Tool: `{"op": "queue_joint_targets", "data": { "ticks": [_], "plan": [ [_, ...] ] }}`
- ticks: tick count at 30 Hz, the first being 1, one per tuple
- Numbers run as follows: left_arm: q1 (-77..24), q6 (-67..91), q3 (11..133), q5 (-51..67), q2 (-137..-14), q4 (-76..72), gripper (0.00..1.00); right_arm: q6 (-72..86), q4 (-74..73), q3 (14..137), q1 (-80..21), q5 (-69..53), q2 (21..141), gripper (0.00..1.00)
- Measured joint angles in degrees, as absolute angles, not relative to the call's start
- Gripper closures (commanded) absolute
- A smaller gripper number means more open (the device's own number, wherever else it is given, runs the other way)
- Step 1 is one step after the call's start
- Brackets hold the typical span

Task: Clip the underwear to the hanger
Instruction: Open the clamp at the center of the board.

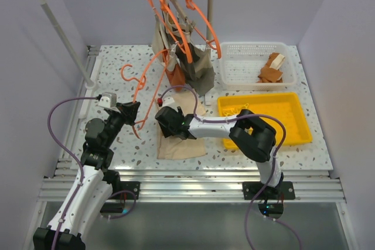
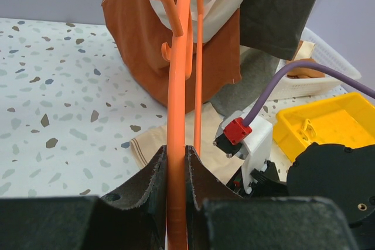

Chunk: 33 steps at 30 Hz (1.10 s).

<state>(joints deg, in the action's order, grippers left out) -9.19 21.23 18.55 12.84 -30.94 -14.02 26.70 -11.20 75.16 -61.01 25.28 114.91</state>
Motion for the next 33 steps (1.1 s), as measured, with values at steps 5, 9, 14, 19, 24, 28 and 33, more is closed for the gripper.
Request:
{"op": "queue_joint_targets", "data": {
  "ticks": [5, 9, 14, 19, 24, 28, 33],
  "plan": [
    [-9.45, 21.23, 18.55, 12.84, -30.94, -14.02, 1.0, 26.92, -11.31, 75.81, -61.01, 24.93, 115.92, 0.48],
    [-9.47, 21.23, 18.55, 12.82, -30.94, -14.02, 1.0, 27.03, -11.55, 76.18, -61.01, 25.02, 116.36, 0.58],
    [-9.47, 21.23, 18.55, 12.84, -30.94, -14.02, 1.0, 26.61, -11.7, 76.14, -61.01, 26.83, 116.33, 0.91],
    [-9.47, 21.23, 18.55, 12.84, -30.94, -14.02, 1.0, 25.65, -11.57, 74.96, -61.01, 29.12, 115.37, 0.99],
    [-9.47, 21.23, 18.55, 12.84, -30.94, -14.02, 1.0, 24.43, -11.18, 73.34, -61.01, 29.93, 113.06, 1.0],
    [-9.47, 21.23, 18.55, 12.84, -30.94, -14.02, 1.0, 23.42, -9.58, 71.2, -61.01, 30.11, 109.97, 1.0],
    [-9.47, 21.26, 18.55, 13.06, -31.4, -14.04, 1.0, 20.97, -6.68, 67.24, -61.01, 29.71, 102.61, 1.0]
  ]
}}
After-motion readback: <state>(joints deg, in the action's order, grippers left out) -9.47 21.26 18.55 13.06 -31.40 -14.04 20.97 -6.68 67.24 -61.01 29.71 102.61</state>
